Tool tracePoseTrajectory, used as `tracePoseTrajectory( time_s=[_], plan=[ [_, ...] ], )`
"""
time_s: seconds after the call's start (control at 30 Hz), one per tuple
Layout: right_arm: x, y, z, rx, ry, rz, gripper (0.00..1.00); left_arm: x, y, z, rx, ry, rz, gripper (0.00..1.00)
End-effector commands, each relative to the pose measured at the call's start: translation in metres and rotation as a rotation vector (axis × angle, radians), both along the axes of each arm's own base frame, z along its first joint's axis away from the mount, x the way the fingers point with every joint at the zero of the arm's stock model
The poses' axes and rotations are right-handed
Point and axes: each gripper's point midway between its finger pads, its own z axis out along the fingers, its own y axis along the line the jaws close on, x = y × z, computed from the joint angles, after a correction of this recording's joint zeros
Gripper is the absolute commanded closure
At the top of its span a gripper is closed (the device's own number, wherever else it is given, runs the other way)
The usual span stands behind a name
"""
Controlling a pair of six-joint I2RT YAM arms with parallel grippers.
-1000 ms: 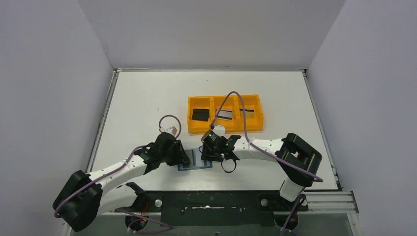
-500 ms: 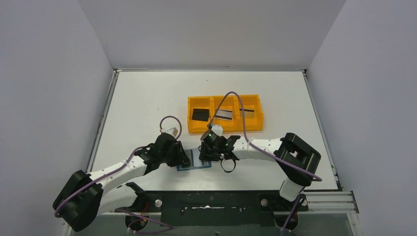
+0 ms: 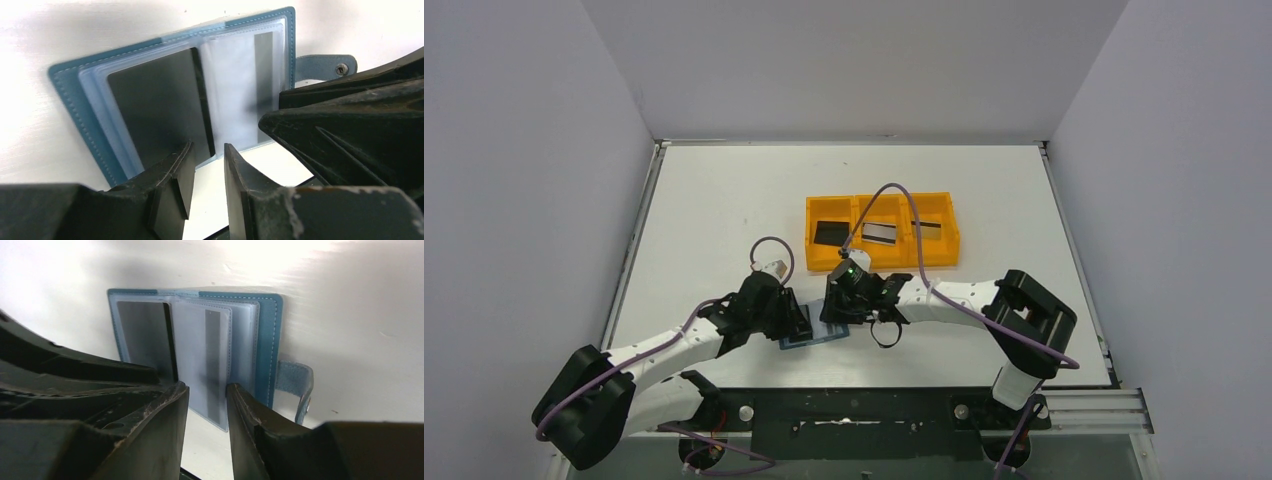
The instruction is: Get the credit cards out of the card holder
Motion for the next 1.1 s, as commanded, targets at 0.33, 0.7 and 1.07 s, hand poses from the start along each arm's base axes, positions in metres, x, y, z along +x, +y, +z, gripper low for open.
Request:
tracePoseTrajectory(
  time_s=[0.33, 0.7, 1.07],
  plan=[
    [0.011, 0.055, 0.065, 0.256, -0.082, 0.077, 0.66, 0.006, 0.018, 0.007, 0.072, -0.031, 0.062, 0.8],
    [0.004, 0.07, 0.061, 0.292, -0.046, 0.13, 0.66, 0.023, 0.048, 0.027, 0.107, -0.059, 0.289, 0.88],
    [-0.001, 0.089, 0.047, 0.29, 0.006, 0.203, 0.62, 0.024, 0.071, 0.033, 0.114, -0.077, 0.377, 0.79]
  ],
)
